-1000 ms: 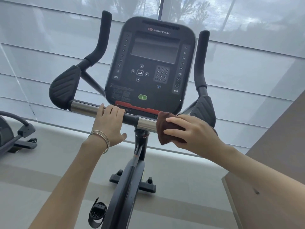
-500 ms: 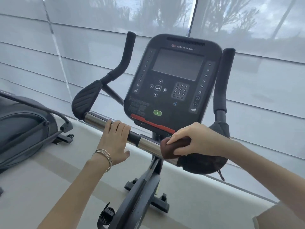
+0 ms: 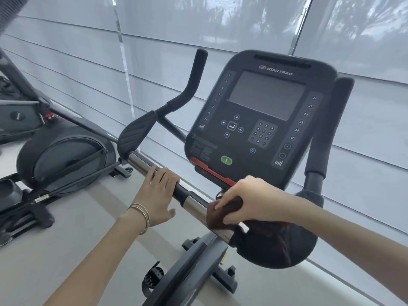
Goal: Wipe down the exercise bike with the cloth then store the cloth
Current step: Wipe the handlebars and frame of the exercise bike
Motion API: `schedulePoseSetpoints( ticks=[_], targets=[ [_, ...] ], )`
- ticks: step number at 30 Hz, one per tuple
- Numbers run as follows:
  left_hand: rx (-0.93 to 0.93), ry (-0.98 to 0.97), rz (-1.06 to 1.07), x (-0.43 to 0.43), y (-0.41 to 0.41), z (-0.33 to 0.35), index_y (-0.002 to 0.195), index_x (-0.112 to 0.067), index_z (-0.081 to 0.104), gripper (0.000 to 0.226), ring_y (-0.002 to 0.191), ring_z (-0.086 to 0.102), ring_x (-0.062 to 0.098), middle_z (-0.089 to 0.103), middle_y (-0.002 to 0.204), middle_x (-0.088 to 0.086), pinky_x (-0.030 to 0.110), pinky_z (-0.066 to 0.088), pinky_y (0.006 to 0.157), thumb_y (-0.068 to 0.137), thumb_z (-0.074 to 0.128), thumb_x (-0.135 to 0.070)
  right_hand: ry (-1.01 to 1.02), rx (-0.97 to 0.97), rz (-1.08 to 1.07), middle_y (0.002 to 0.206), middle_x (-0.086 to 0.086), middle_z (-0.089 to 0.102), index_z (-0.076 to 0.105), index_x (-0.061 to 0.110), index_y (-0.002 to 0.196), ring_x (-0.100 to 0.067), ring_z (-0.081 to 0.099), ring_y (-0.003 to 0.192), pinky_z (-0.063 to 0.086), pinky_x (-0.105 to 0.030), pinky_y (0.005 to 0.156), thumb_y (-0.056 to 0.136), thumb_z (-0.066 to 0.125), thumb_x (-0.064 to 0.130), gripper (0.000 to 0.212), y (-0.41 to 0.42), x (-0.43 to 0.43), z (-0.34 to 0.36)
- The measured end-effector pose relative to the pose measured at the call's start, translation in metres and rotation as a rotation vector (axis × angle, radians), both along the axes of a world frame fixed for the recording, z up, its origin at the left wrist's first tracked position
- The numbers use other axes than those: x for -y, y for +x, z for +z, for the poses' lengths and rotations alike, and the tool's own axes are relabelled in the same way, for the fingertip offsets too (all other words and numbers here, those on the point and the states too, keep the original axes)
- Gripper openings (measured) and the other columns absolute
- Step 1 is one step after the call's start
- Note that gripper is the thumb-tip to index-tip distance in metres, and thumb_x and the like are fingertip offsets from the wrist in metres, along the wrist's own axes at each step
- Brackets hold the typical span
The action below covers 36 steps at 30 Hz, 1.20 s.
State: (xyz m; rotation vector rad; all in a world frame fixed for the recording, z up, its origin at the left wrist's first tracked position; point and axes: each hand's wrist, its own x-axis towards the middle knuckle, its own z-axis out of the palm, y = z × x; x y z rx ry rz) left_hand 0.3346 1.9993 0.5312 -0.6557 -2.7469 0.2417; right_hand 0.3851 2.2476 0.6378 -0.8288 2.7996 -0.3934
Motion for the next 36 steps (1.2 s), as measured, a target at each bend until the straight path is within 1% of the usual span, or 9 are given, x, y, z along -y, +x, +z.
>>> schedulePoseSetpoints(
  ticks=[5, 9, 13, 15, 17, 24, 27, 32, 36],
  targets=[
    [0.013, 0.002, 0.009, 0.0, 0.0, -0.002, 0.118, -0.017, 0.036, 0.068, 0.127, 0.032, 0.028, 0.043, 0.126, 0.005, 0.048, 0.011, 0.117, 0.067, 0.064, -0.052, -0.341, 0.16, -0.123, 0.082, 0.011, 0.07, 0.072, 0.027, 0.091, -0.001, 0.063, 0.076, 0.05, -0.016, 0.071, 0.076, 0.074, 0.034, 0.017, -0.032, 0.025, -0.017],
    [0.011, -0.006, 0.008, 0.002, 0.001, -0.002, 0.121, -0.017, 0.035, 0.068, 0.129, 0.031, 0.028, 0.042, 0.13, 0.005, 0.048, 0.01, 0.117, 0.07, 0.062, -0.053, -0.319, 0.119, -0.15, 0.084, 0.009, 0.071, 0.073, 0.026, 0.096, -0.001, 0.063, 0.075, 0.051, -0.018, 0.072, 0.077, 0.073, 0.033, 0.021, -0.021, 0.025, -0.016],
    [-0.012, 0.035, -0.054, 0.006, -0.002, -0.001, 0.119, -0.014, 0.041, 0.066, 0.125, 0.036, 0.029, 0.046, 0.125, 0.006, 0.049, 0.01, 0.117, 0.068, 0.066, -0.048, 0.14, -0.088, -0.006, 0.079, 0.011, 0.07, 0.069, 0.032, 0.088, -0.01, 0.062, 0.071, 0.05, -0.027, 0.067, 0.074, 0.067, 0.037, 0.014, 0.023, 0.011, 0.015],
    [-0.036, 0.031, -0.073, 0.008, -0.004, -0.004, 0.119, -0.014, 0.041, 0.066, 0.123, 0.037, 0.029, 0.047, 0.124, 0.005, 0.049, 0.011, 0.117, 0.068, 0.066, -0.048, 0.482, -0.364, 0.102, 0.07, 0.007, 0.065, 0.06, 0.024, 0.07, -0.019, 0.057, 0.062, 0.042, -0.026, 0.057, 0.076, 0.062, 0.025, 0.006, 0.052, 0.02, 0.009],
    [-0.076, 0.072, -0.107, 0.01, -0.007, -0.009, 0.117, -0.015, 0.042, 0.065, 0.12, 0.04, 0.029, 0.049, 0.12, 0.006, 0.05, 0.013, 0.116, 0.067, 0.068, -0.046, 0.617, -0.601, 0.056, 0.061, 0.004, 0.059, 0.057, 0.021, 0.061, -0.02, 0.051, 0.053, 0.039, -0.026, 0.052, 0.073, 0.061, 0.008, 0.018, 0.085, 0.03, -0.014],
    [-0.115, 0.1, -0.132, 0.008, -0.006, -0.01, 0.117, -0.017, 0.037, 0.062, 0.121, 0.037, 0.027, 0.047, 0.122, 0.005, 0.047, 0.012, 0.115, 0.071, 0.065, -0.047, 0.44, -1.014, -0.207, 0.088, 0.001, 0.069, 0.069, 0.02, 0.085, -0.02, 0.061, 0.075, 0.047, -0.026, 0.06, 0.086, 0.045, 0.0, 0.031, 0.078, 0.101, -0.064],
    [-0.069, 0.104, -0.196, 0.016, -0.008, -0.004, 0.125, -0.019, 0.034, 0.065, 0.127, 0.033, 0.025, 0.044, 0.13, 0.003, 0.044, 0.01, 0.116, 0.074, 0.064, -0.045, 0.321, -1.1, -0.223, 0.094, 0.005, 0.071, 0.072, 0.026, 0.083, -0.021, 0.064, 0.081, 0.05, -0.029, 0.062, 0.083, 0.06, 0.008, 0.022, 0.07, 0.103, -0.063],
    [-0.096, 0.109, -0.208, 0.015, -0.01, -0.008, 0.126, -0.019, 0.034, 0.066, 0.126, 0.034, 0.026, 0.044, 0.131, 0.004, 0.045, 0.01, 0.116, 0.073, 0.063, -0.047, -0.125, -1.121, -0.336, 0.102, 0.004, 0.071, 0.074, 0.023, 0.09, -0.025, 0.057, 0.097, 0.05, -0.027, 0.078, 0.078, 0.073, 0.022, 0.012, 0.125, 0.082, -0.1],
    [-0.093, 0.137, -0.205, 0.014, -0.01, -0.009, 0.124, -0.017, 0.036, 0.066, 0.124, 0.035, 0.027, 0.045, 0.129, 0.006, 0.047, 0.011, 0.116, 0.072, 0.065, -0.046, -0.206, -1.043, -0.584, 0.095, 0.009, 0.07, 0.074, 0.02, 0.086, -0.018, 0.053, 0.088, 0.045, -0.018, 0.071, 0.069, 0.08, 0.017, 0.019, 0.157, 0.075, -0.139]
  ],
)
